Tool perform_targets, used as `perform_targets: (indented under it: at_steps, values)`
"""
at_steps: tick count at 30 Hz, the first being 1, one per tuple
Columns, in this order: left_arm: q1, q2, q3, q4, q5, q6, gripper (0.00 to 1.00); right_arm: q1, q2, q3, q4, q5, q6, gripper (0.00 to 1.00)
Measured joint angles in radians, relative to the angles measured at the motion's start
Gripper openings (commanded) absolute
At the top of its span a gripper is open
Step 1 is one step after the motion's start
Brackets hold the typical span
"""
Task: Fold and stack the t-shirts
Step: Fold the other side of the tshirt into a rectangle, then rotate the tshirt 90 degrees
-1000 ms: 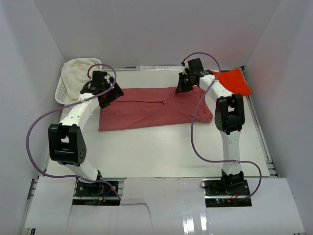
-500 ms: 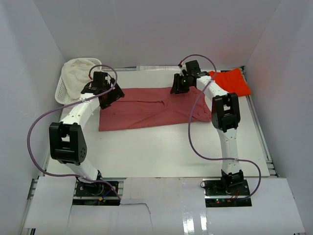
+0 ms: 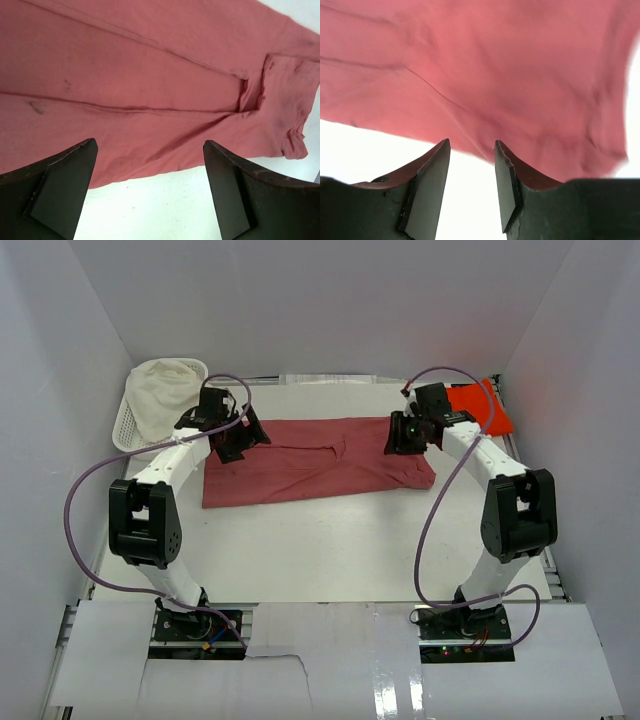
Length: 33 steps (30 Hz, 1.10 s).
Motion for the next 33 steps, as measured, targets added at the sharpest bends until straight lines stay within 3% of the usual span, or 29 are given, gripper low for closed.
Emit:
perform_targets:
  at_steps: [8, 16, 25, 29, 33]
  values:
    - [-0.006, -0.008, -0.195, 0.043, 0.019, -0.027, 0.98, -0.134, -0.112, -0.216, -0.081, 0.113, 0.003, 0.48]
    - [-0.006, -0.123, -0.381, 0.073, -0.034, -0.102, 0.98, -0.138, -0.112, -0.236, -0.103, 0.171, 0.002, 0.47]
    - [-0.006, -0.106, -0.39, 0.116, -0.15, -0.157, 0.98, -0.151, -0.057, -0.236, -0.09, 0.224, 0.003, 0.43]
    - [-0.005, -0.064, -0.376, 0.118, -0.177, -0.184, 0.98, -0.153, -0.014, -0.236, -0.071, 0.224, 0.003, 0.32]
    - [-0.005, -0.042, -0.355, 0.116, -0.199, -0.201, 0.98, -0.154, 0.02, -0.233, -0.06, 0.216, 0.0, 0.08]
